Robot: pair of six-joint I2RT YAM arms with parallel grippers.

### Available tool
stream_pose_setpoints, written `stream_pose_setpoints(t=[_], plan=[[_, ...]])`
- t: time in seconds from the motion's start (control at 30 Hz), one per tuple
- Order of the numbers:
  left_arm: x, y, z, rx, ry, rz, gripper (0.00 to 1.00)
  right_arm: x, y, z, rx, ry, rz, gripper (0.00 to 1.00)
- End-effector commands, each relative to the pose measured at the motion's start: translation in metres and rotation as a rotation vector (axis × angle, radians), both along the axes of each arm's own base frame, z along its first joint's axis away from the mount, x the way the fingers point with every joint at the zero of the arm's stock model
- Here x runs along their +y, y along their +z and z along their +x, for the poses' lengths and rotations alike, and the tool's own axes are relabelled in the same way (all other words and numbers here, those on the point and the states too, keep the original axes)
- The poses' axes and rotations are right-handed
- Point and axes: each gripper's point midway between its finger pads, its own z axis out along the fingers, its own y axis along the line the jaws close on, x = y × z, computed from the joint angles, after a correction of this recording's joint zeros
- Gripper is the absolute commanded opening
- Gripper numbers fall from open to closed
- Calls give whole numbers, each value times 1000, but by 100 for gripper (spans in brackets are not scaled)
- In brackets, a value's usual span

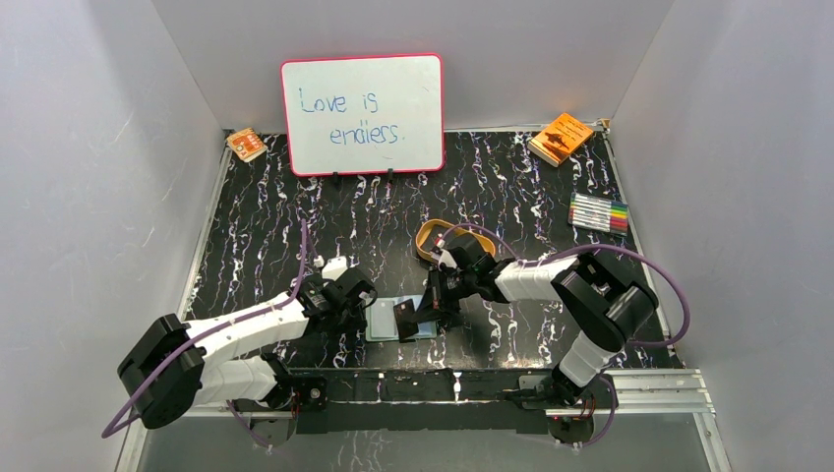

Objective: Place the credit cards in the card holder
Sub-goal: Insert the credit card into the card holder.

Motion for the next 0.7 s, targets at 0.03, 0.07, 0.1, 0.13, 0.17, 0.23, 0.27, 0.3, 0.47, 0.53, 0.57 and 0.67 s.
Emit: stream_pose_setpoints(t=[0.03,0.07,0.1,0.13,0.17,0.23,0.27,0.3,0.47,0.53,0.57,0.67], plan=[[4,-11,-6,36,-13,19,29,16,11,13,-34,-2,47,0],[3,-12,-6,38,-16,18,29,17,10,13,-28,-3,48,0],[3,-12,-7,41,-19,17,28,18,10,13,-25,-3,51,0],[2,-13,-7,44,-21,17,28,19,10,13,-19,-6,53,0],[1,-13,-7,44,-24,15,28,19,10,13,-17,-6,58,0],[1,-14,-7,46,-26,18,27,20,12,14,-15,-10,62,0],[1,-14,-7,45,-28,18,27,20,12,13,-15,-10,63,0],[1,-15,-7,47,-29,18,27,20,12,13,-12,-8,64,0],[-2,-18,-7,55,-39,8,26,21,9,13,-5,-19,62,0],[-3,-18,-8,59,-41,7,25,20,8,16,-12,-44,56,0],[-3,-18,-8,61,-43,7,25,20,7,18,-16,-58,56,0],[-3,-19,-9,63,-45,4,24,18,2,20,-15,-92,42,0]])
